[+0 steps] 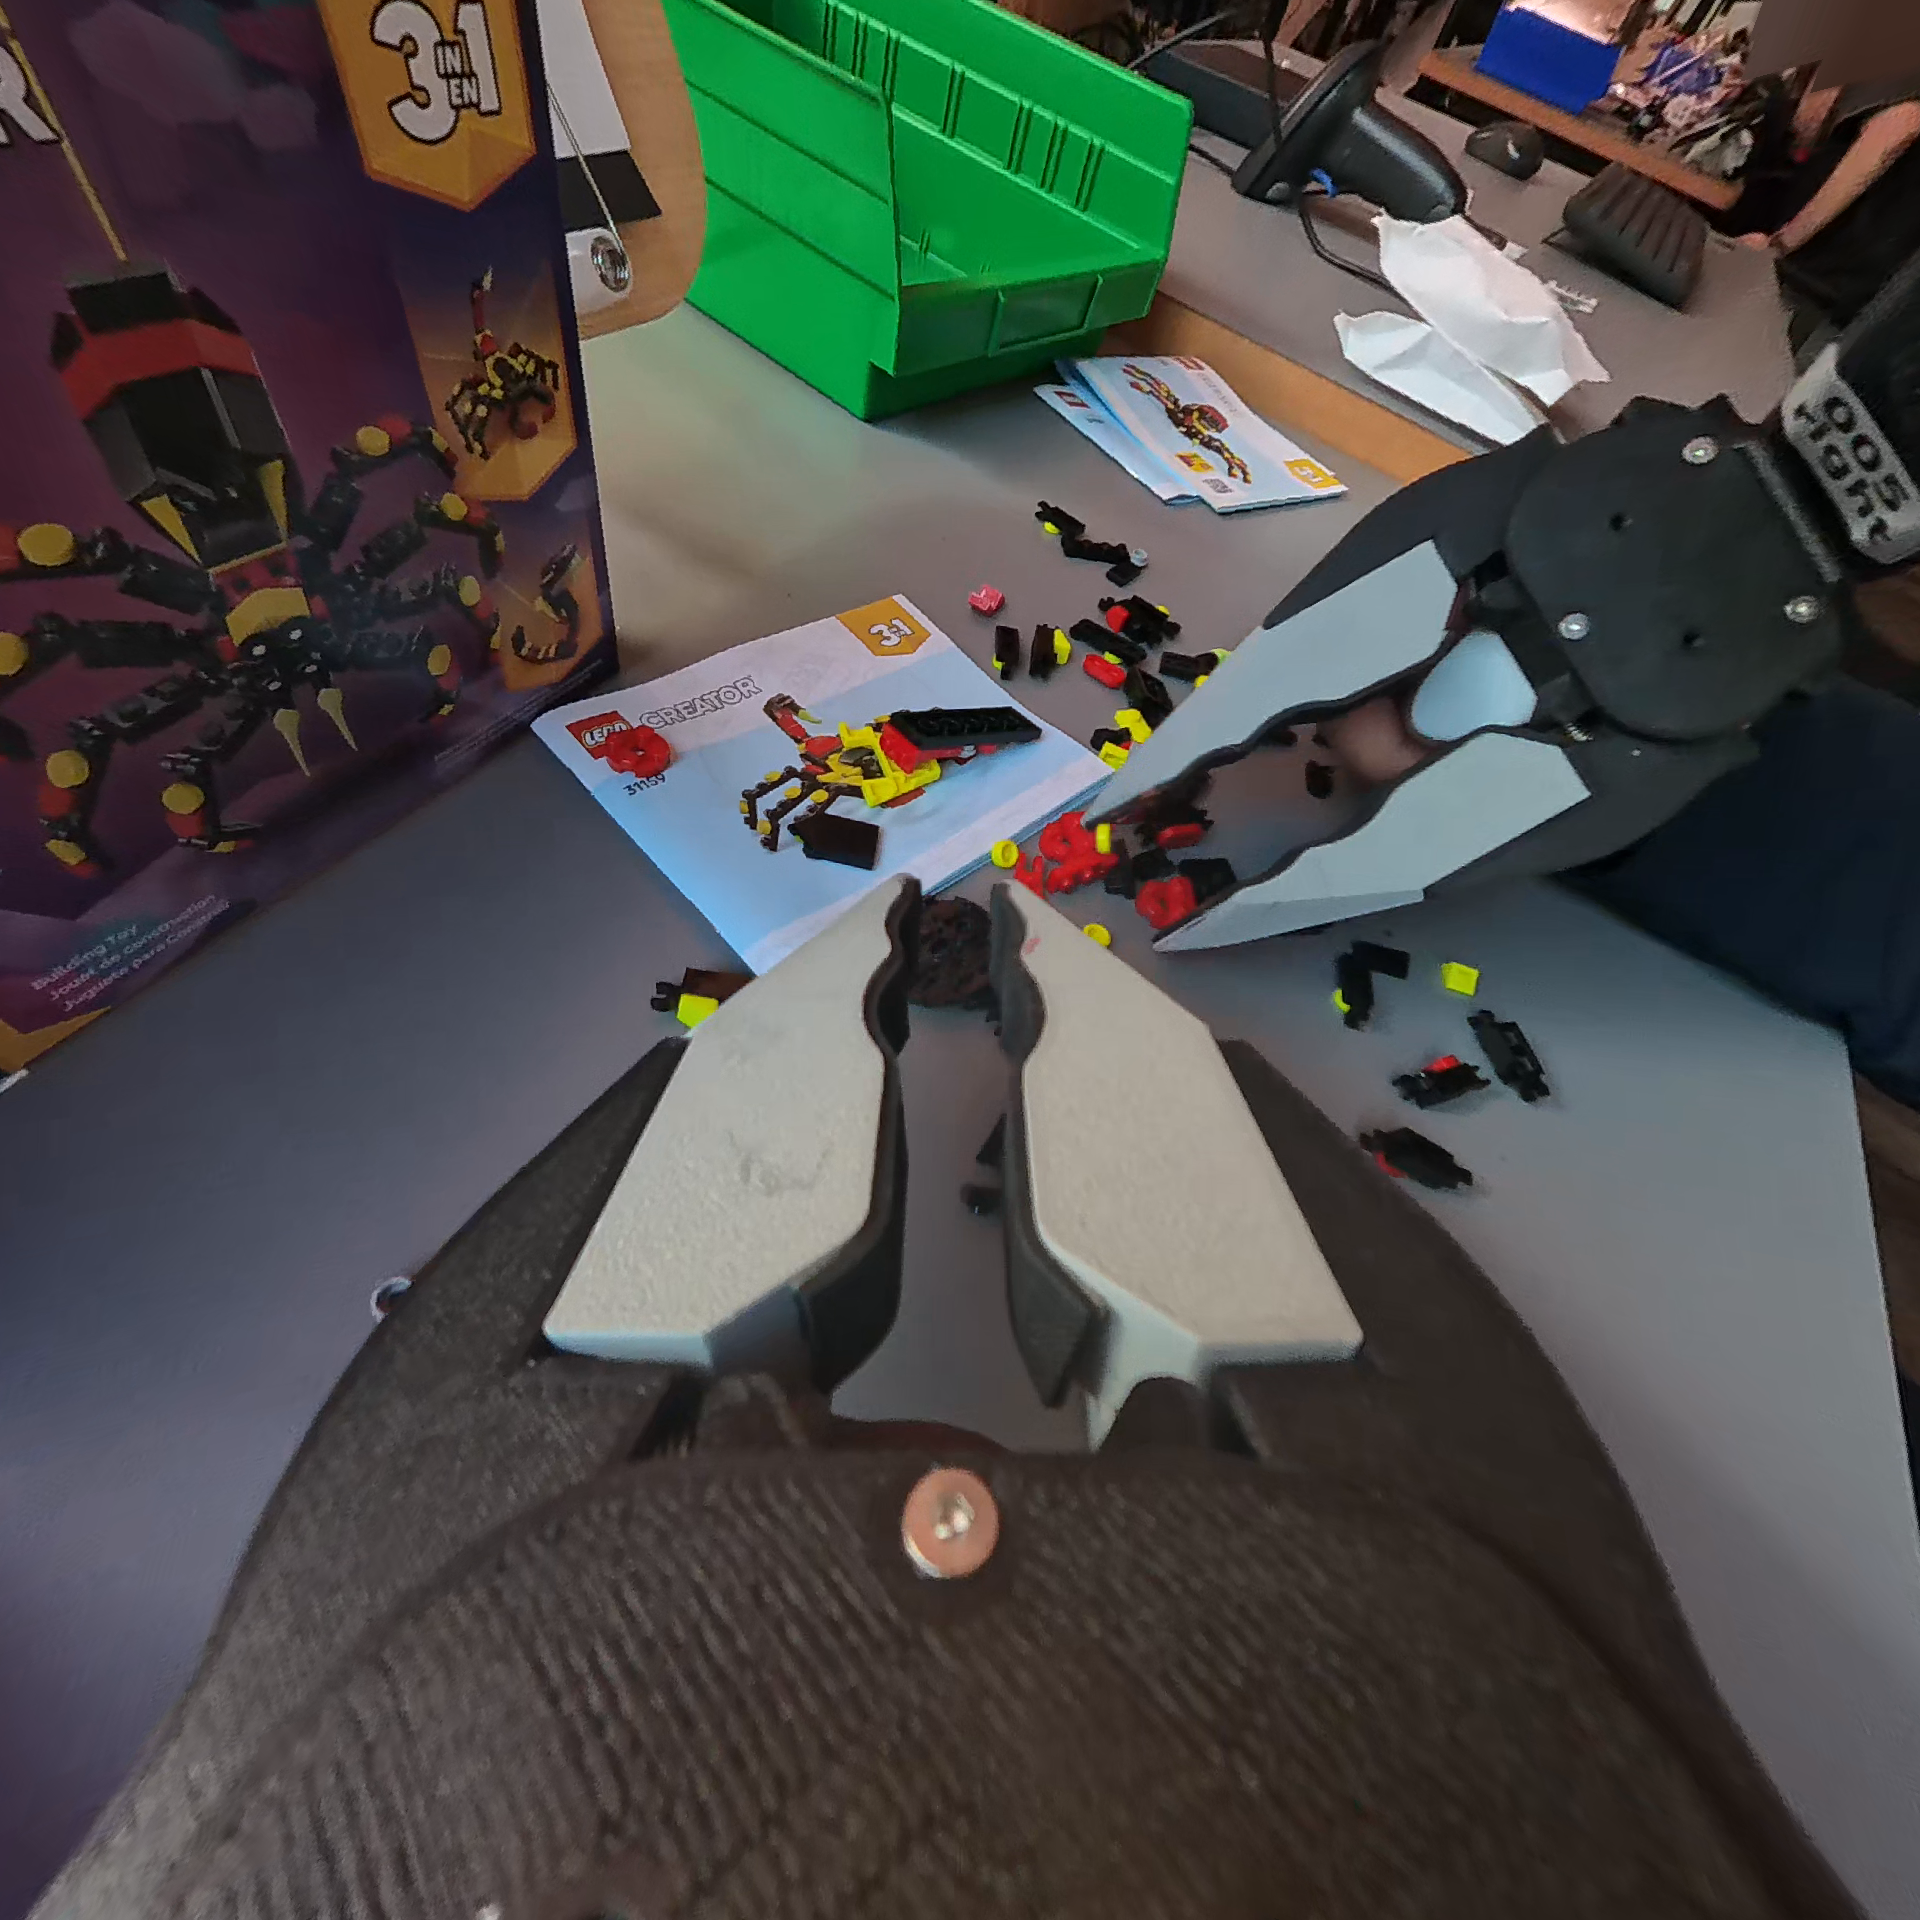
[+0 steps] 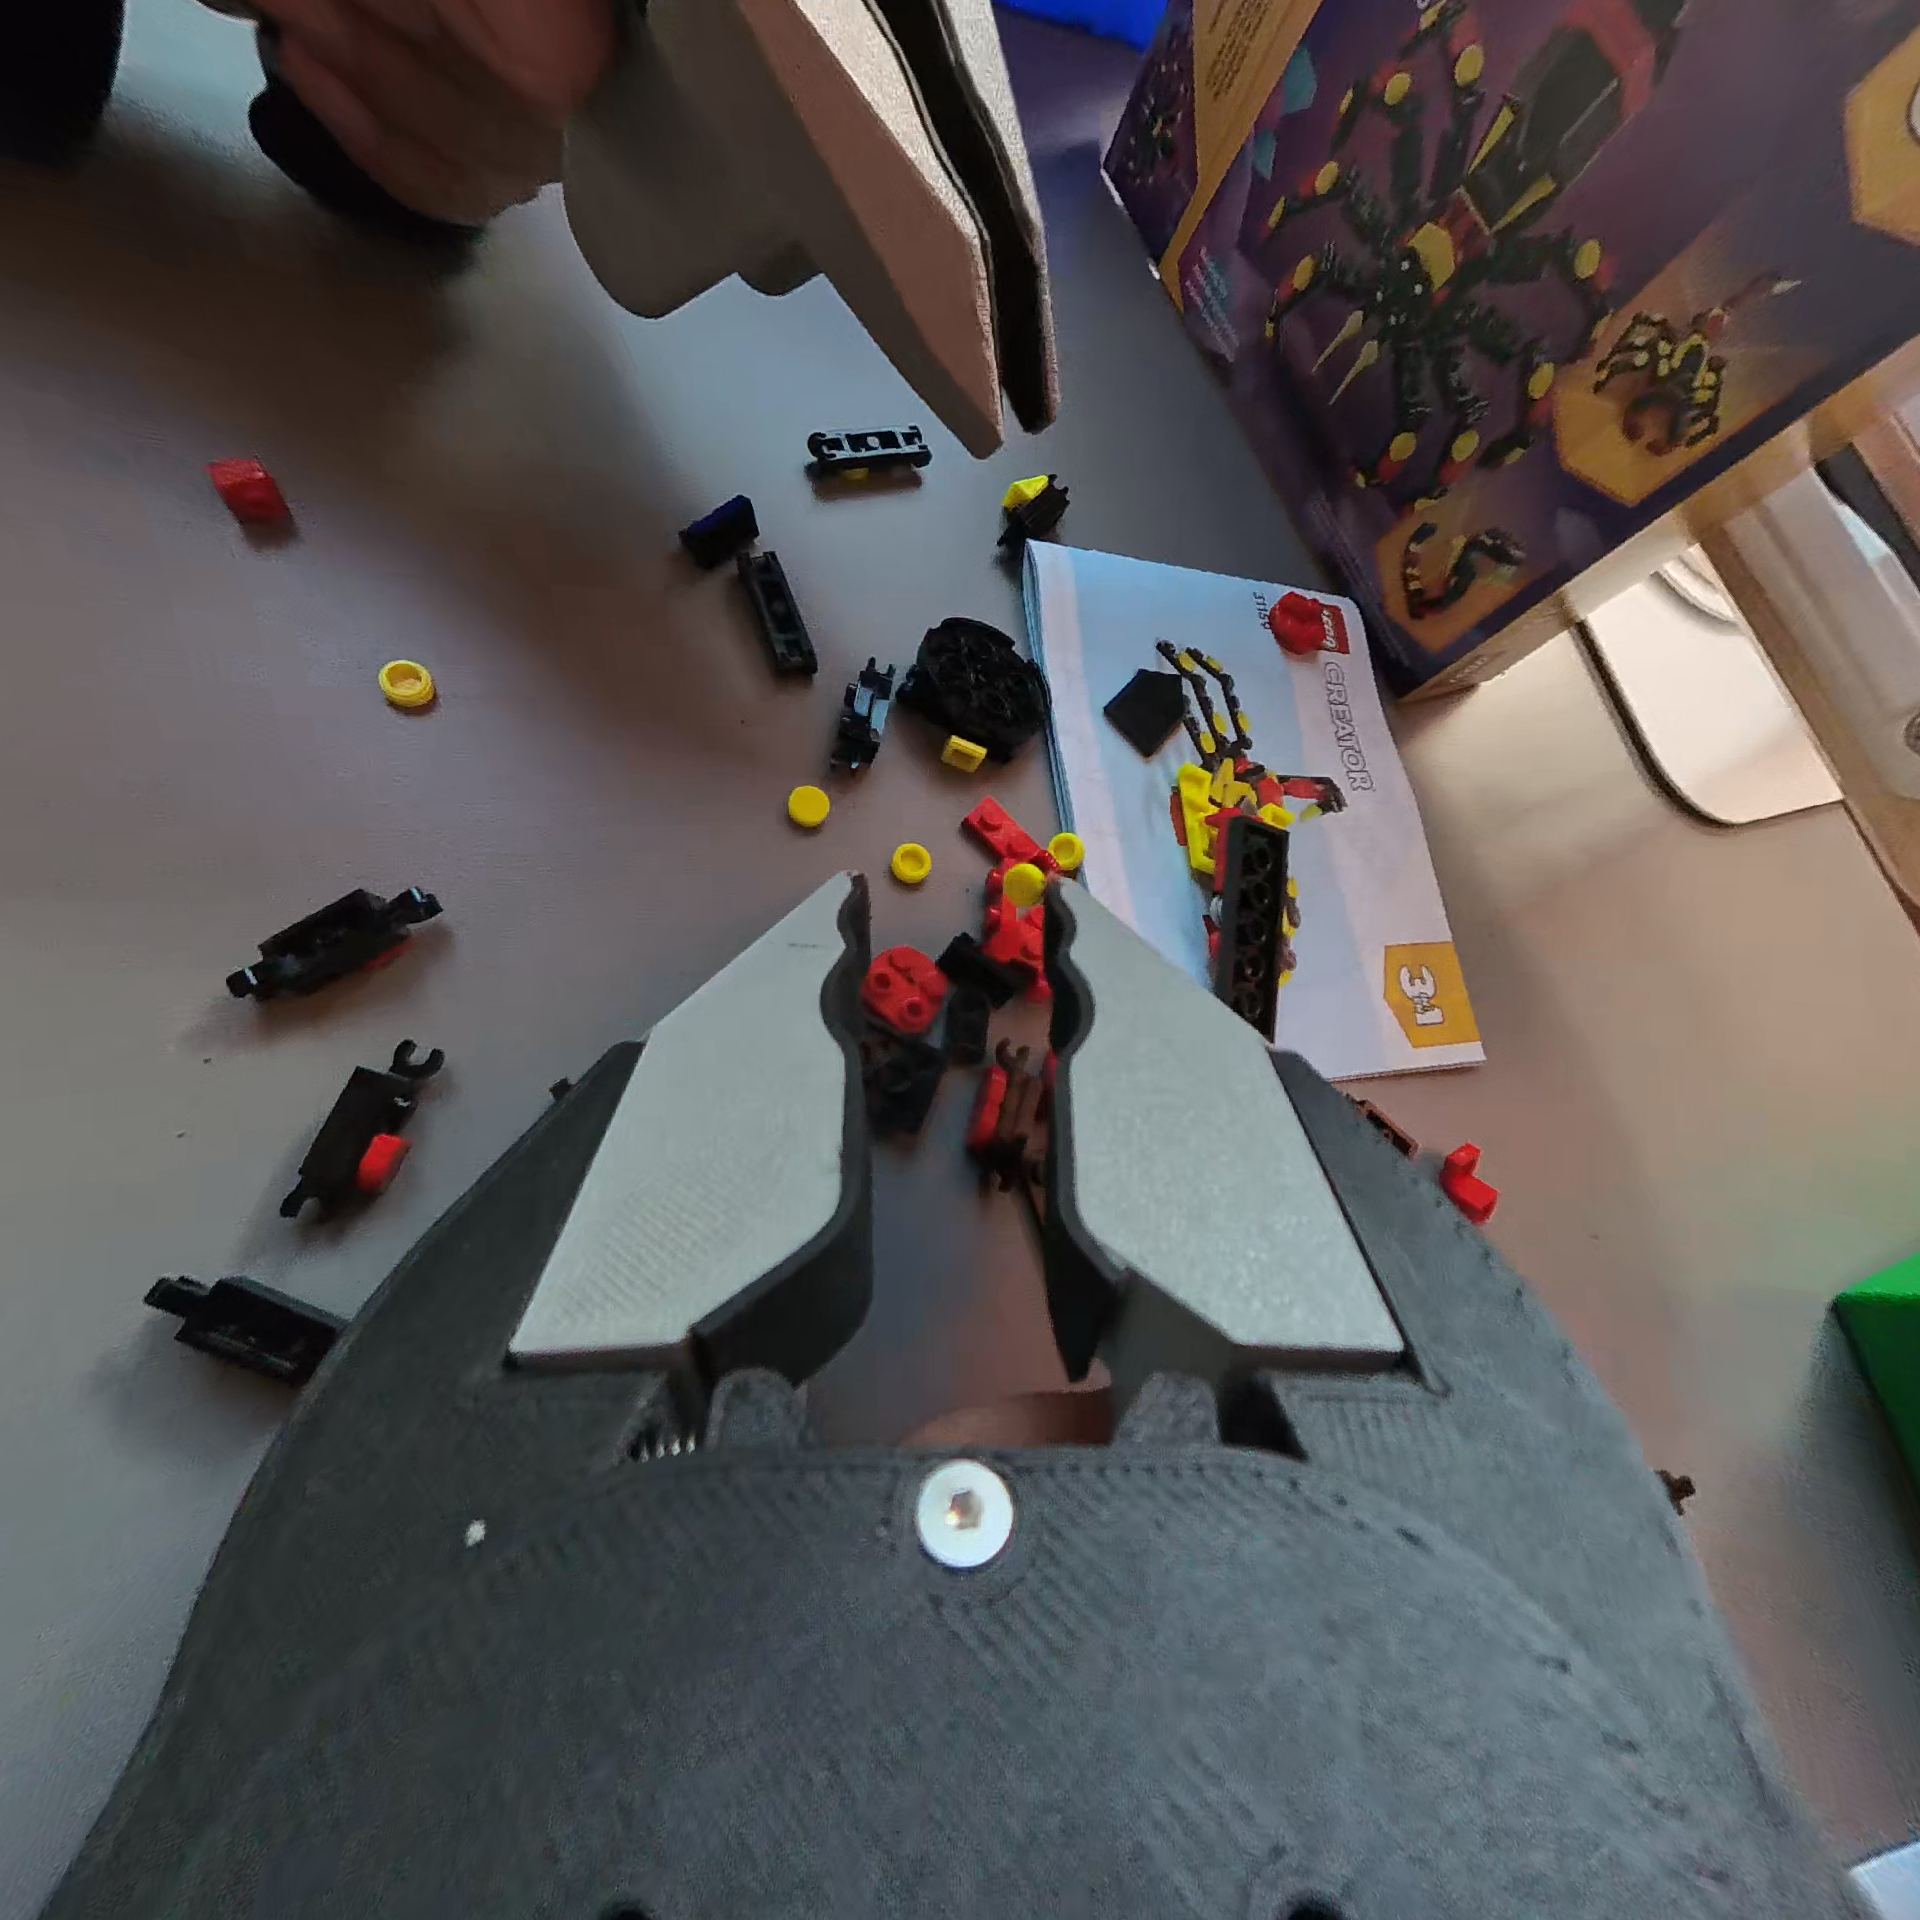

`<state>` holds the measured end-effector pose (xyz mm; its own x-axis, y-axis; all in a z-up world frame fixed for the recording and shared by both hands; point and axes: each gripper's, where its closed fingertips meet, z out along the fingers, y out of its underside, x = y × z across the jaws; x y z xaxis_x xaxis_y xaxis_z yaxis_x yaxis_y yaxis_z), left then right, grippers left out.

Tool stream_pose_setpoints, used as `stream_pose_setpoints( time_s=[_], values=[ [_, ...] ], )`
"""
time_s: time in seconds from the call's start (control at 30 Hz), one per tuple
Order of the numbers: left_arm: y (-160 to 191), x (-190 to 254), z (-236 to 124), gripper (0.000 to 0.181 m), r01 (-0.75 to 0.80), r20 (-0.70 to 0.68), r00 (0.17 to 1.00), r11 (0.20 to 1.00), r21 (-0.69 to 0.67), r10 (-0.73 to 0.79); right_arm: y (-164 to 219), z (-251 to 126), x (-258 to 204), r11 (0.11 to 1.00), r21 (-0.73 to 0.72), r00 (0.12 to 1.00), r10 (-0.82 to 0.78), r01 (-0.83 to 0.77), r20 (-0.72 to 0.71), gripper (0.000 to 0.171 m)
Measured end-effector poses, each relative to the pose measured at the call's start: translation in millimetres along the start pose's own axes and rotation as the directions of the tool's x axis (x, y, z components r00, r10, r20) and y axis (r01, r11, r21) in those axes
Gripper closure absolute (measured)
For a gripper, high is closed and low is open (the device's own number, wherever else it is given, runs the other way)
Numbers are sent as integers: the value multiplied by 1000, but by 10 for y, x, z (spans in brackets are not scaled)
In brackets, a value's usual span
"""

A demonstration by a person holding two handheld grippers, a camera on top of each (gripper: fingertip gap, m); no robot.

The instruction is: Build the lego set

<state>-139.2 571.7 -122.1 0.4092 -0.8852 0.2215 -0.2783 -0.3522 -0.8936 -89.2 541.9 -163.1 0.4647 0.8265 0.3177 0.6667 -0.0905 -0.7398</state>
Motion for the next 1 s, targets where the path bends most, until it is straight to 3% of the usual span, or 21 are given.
stream_pose_setpoints(
  time_s=[0.1, 0.2, 0.3, 0.4, 0.5, 0.63, 0.87, 1.0],
  values=[
    [-58, 2, -17, 171, -33, 12, 999, 999, 39, 32, -248, -110, 153, 985, 169, 991, -23, 45, -130, 140],
    [-112, -20, -32, 170, -96, 55, 994, 993, 70, 93, -494, -367, 360, 922, 379, 957, 39, 76, -287, 155],
    [-159, -85, -67, 172, -236, 166, 961, 969, 77, 221, -454, -569, 583, 907, 406, 891, 88, 114, -446, 161],
    [-231, -90, -127, 181, -424, 287, 877, 902, 86, 385, -430, -948, 756, 879, 461, 780, 202, 123, -593, 166],
    [-285, -139, -193, 181, -490, 390, 818, 867, 90, 422, -291, -1242, 835, 874, 471, 671, 278, 120, -687, 167],
    [-345, -170, -367, 181, -524, 485, 774, 841, 133, 406, -122, -1321, 791, 912, 402, 613, 273, 81, -742, 167],
    [-320, 34, -729, 181, -599, 592, 703, 776, 197, 393, -42, -1329, 549, 936, 352, 612, 266, 21, -745, 167],
    [-277, 160, -863, 181, -600, 601, 707, 767, 230, 373, -34, -1409, 450, 923, 384, 608, 311, -11, -730, 167]
  ],
)
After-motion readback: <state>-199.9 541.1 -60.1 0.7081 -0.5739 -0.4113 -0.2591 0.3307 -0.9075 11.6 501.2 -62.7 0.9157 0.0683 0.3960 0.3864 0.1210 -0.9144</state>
